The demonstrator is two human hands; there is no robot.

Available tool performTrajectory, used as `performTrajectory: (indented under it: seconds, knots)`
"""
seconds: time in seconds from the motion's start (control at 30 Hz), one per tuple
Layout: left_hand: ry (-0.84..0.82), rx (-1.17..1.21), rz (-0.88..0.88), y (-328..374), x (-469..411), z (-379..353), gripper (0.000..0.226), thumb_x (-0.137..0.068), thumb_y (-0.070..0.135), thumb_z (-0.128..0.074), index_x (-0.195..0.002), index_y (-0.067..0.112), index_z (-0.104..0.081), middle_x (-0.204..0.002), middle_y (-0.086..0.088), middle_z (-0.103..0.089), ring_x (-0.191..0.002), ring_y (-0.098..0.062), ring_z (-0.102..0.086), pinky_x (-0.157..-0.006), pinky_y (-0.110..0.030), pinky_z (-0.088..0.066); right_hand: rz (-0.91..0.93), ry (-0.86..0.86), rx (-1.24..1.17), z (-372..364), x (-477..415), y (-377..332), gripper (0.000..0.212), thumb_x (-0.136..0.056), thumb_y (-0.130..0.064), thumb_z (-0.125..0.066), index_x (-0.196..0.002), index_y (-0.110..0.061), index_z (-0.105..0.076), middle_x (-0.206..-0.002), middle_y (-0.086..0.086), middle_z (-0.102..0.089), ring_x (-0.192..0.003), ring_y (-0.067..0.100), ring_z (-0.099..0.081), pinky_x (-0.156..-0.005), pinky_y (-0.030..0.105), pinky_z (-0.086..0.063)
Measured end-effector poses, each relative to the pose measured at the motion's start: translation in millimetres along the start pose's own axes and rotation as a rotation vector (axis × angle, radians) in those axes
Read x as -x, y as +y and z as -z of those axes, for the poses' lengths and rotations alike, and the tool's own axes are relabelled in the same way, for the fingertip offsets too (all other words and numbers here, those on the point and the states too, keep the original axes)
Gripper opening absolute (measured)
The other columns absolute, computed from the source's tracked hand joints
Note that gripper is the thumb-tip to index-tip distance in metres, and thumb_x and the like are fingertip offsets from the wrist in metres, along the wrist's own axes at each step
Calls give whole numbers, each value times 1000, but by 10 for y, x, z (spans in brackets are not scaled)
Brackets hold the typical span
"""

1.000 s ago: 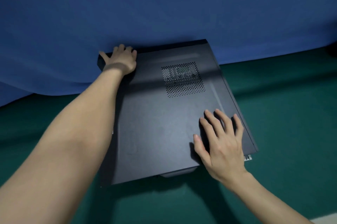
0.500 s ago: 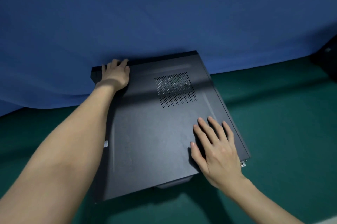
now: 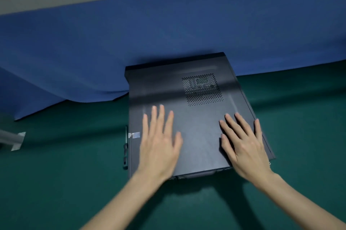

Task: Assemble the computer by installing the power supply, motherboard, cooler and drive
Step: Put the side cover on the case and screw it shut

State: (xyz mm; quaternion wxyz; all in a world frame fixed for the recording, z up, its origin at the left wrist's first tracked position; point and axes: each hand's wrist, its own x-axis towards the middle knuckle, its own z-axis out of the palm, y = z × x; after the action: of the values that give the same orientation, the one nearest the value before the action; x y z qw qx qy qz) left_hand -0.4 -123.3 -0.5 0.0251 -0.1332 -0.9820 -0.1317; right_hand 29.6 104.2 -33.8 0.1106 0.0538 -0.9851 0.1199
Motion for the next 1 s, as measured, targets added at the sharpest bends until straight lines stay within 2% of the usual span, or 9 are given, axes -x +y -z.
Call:
performTrajectory:
  seconds: [0.1,0.23,0.43,0.6,0.7,0.73,0.8,0.9,1.0]
  knots:
    - [12,-2,-46,88,151,-57,60,-92,36,-35,-143,5,-39,-154,-20,-22,-145,-34,-13,-118,-50,-11,25,-42,13,-38,1,38,52,-98,-35,-31,-137,-10,-54,-145,7,-48,-140,31,-35,-111,65,-19]
    - [-4,-67,190,158,-326,33,64,-93,37,-21,-140,0,-41,-148,-26,-33,-140,-40,-28,-118,-51,-8,37,-40,4,-43,20,37,54,-100,-36,-25,-136,-8,-53,-145,8,-48,-140,31,-35,-109,67,-21]
    - [24,-42,25,355,191,-129,50,-93,30,-33,-127,4,-60,-142,-18,-46,-135,-36,-39,-111,-50,-27,7,-79,-80,95,-15,10,58,-101,-41,-19,-136,-10,-54,-146,5,-46,-140,29,-34,-111,65,-20]
    - [7,-84,419,-108,503,-62,63,-92,45,-23,-141,11,-43,-150,-20,-34,-138,-38,-32,-111,-51,-29,-90,-109,-9,236,68,184,58,-96,-46,-25,-133,-15,-58,-146,12,-46,-140,35,-33,-111,59,-21]
    - [-21,36,594,-189,538,-65,64,-93,57,-26,-149,25,-29,-152,-18,-30,-126,-39,-47,-92,-49,-46,-294,-134,-52,287,94,256,63,-89,-53,-28,-135,-21,-55,-149,18,-40,-122,42,-52,-88,55,-46]
    - [-14,73,606,-182,530,-62,62,-92,53,-36,-148,26,-32,-148,-18,-36,-111,-39,-58,-76,-46,-51,-316,-130,-80,287,84,249,64,-88,-55,-29,-134,-21,-58,-147,19,-41,-102,41,-64,-66,46,-53]
    - [10,92,552,-183,520,-72,56,-91,44,-46,-143,23,-42,-137,-18,-49,-83,-37,-67,-54,-39,-50,-291,-130,-94,282,60,220,65,-92,-56,-27,-125,-15,-65,-141,23,-48,-61,36,-67,-41,30,-43]
    - [61,77,488,-246,455,-74,61,-86,45,-35,-135,15,-54,-121,-22,-59,-64,-36,-66,-43,-36,-48,-221,-94,-103,238,-19,222,73,-97,-58,-17,-118,-11,-69,-133,27,-54,-47,34,-61,-34,25,-39]
    - [146,46,491,-314,266,-63,62,-85,44,-33,-132,12,-57,-114,-26,-61,-61,-39,-65,-44,-38,-49,-229,-89,-102,185,-201,178,62,-93,-51,-30,-118,-10,-70,-133,29,-53,-51,37,-63,-37,30,-43]
